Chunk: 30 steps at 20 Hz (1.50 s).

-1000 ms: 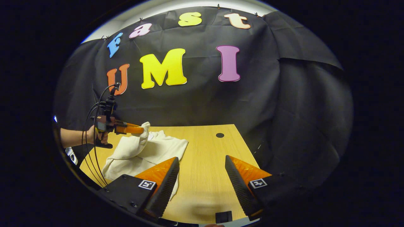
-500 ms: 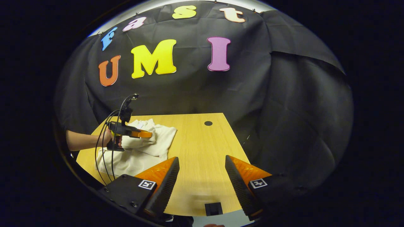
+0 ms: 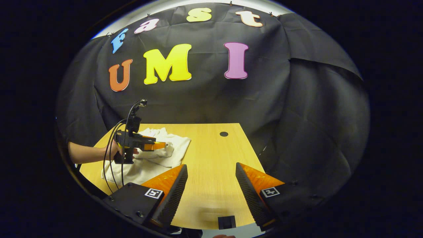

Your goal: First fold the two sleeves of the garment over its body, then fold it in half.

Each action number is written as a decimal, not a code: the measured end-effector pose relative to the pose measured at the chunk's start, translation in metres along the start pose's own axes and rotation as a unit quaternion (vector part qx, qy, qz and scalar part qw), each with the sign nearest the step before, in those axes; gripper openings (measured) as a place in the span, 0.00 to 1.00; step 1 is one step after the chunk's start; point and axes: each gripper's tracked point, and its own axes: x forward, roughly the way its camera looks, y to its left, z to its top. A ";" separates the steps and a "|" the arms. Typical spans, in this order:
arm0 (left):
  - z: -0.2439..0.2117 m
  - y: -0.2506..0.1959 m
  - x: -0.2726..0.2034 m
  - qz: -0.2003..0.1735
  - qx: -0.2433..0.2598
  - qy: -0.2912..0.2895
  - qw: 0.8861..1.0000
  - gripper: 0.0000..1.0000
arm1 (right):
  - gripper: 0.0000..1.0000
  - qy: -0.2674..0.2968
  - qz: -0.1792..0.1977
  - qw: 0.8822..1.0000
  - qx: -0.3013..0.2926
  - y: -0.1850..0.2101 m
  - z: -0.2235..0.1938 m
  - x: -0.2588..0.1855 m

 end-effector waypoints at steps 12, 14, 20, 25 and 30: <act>0.021 0.048 -0.188 0.167 -0.023 -0.097 0.981 0.99 | 0.96 -0.032 0.072 0.997 -0.022 0.096 0.025 0.047; 0.013 0.058 -0.212 0.190 -0.030 -0.100 0.976 0.99 | 0.95 -0.024 0.086 0.995 -0.034 0.109 0.019 0.050; -0.043 0.079 -0.257 0.216 -0.069 -0.063 0.972 0.99 | 0.96 0.025 0.105 0.992 -0.071 0.122 -0.020 0.062; -0.131 0.074 -0.267 0.189 -0.128 0.020 0.973 0.99 | 0.96 0.123 0.098 0.985 -0.073 0.101 -0.096 0.070; -0.205 0.084 -0.278 0.192 -0.159 0.088 0.964 0.99 | 0.96 0.192 0.084 0.975 -0.072 0.088 -0.149 0.073</act>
